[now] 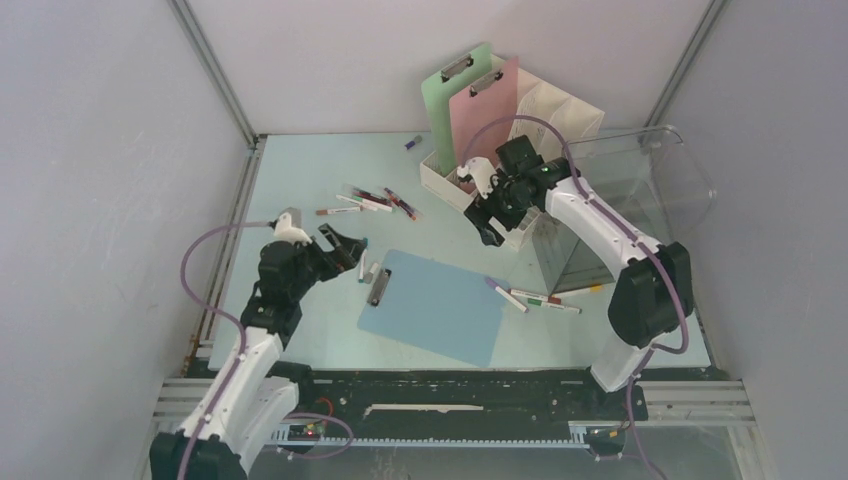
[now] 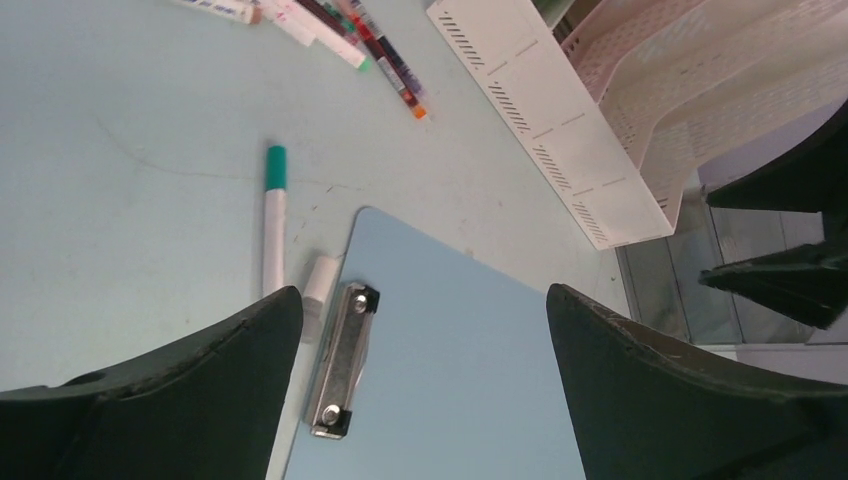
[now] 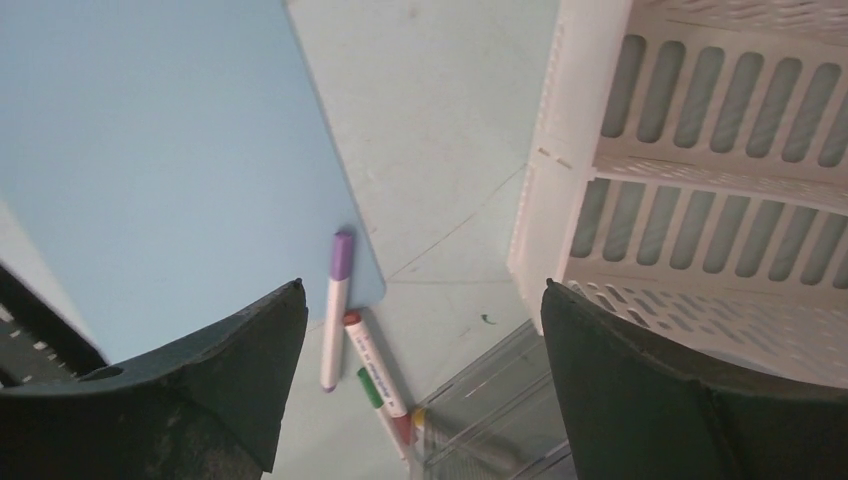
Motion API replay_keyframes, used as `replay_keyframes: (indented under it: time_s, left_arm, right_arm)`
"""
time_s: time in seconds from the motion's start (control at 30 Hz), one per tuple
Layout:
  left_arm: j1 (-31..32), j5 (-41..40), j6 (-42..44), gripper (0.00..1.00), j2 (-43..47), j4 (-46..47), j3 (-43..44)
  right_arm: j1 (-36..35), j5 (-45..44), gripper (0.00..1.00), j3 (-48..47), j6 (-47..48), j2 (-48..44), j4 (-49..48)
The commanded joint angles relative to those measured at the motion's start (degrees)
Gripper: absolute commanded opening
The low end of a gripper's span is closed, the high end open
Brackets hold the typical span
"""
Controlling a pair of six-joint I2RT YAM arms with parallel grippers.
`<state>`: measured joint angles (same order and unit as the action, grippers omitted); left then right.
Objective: Organize the desk
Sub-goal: Pick up the folder from the center of the board.
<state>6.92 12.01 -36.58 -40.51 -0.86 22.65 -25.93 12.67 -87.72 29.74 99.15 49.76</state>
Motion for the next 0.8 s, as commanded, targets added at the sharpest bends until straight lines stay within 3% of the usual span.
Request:
replay_keyframes:
  time_s: [0.0, 0.17, 0.37, 0.77]
  left_arm:
    - [3.57, -2.44, 3.25, 0.99, -6.53, 2.87, 7.33]
    - [7.38, -4.41, 5.0, 0.99, -11.54, 1.48, 10.56]
    - [10.95, -7.27, 6.41, 0.99, -10.22, -5.11, 11.3]
    - [16.27, -13.56, 2.44, 0.97, -2.5, -16.63, 6.57]
  right_arm:
    - [0.26, 8.16, 0.94, -0.79, 1.35, -6.27, 2.45]
    - [0.18, 15.57, 0.95, 2.82, 2.95, -12.54, 2.83]
    - [-1.17, 27.49, 0.95, 9.44, 6.61, -18.91, 3.29]
    - [-7.15, 28.16, 0.95, 17.79, 10.05, -21.46, 1.13]
